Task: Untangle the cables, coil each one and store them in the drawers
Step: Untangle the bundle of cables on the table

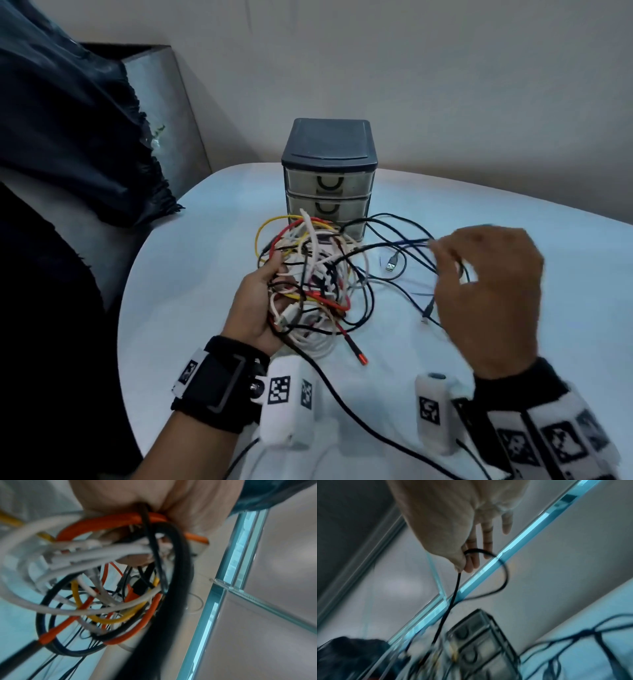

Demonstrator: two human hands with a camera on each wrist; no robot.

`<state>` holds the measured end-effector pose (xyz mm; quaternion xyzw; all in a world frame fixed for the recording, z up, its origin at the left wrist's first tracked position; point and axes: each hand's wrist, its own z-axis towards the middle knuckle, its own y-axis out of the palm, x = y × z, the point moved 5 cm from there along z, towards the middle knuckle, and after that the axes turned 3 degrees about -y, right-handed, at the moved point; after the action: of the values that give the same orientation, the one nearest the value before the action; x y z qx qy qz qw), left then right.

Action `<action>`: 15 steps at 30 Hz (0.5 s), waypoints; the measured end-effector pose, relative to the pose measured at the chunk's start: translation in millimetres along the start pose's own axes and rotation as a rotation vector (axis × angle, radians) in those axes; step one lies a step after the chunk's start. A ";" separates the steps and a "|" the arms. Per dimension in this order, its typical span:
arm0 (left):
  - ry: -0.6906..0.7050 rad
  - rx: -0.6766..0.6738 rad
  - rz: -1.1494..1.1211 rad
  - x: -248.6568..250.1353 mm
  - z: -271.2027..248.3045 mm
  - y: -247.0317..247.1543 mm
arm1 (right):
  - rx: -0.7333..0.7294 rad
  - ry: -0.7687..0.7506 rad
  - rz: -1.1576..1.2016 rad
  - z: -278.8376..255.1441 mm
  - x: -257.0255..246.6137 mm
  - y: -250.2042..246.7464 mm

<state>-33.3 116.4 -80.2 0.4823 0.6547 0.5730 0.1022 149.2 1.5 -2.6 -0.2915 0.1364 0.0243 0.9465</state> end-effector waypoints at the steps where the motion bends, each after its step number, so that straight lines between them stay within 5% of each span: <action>1: 0.000 -0.014 -0.027 4.6 -2.1 -0.2 | 0.055 0.058 0.028 4.3 10.4 -7.8; 4: 0.080 0.187 0.063 13.4 -6.7 -9.5 | 0.139 0.263 0.093 7.3 36.5 -20.2; 7: 0.116 0.190 0.127 5.5 -11.2 3.7 | 0.123 0.326 0.109 1.1 41.8 -13.3; 12: 0.176 0.212 0.238 -5.6 -12.8 19.6 | -0.141 0.009 -0.200 -9.0 -6.0 7.5; 15: 0.180 0.227 0.240 -6.3 -9.6 16.3 | -0.094 -0.229 -0.134 -13.9 -47.6 4.4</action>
<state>-28.3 103.5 -65.9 0.5122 0.6593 0.5444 -0.0810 99.6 -1.0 -3.0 -0.3393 0.0064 0.0004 0.9407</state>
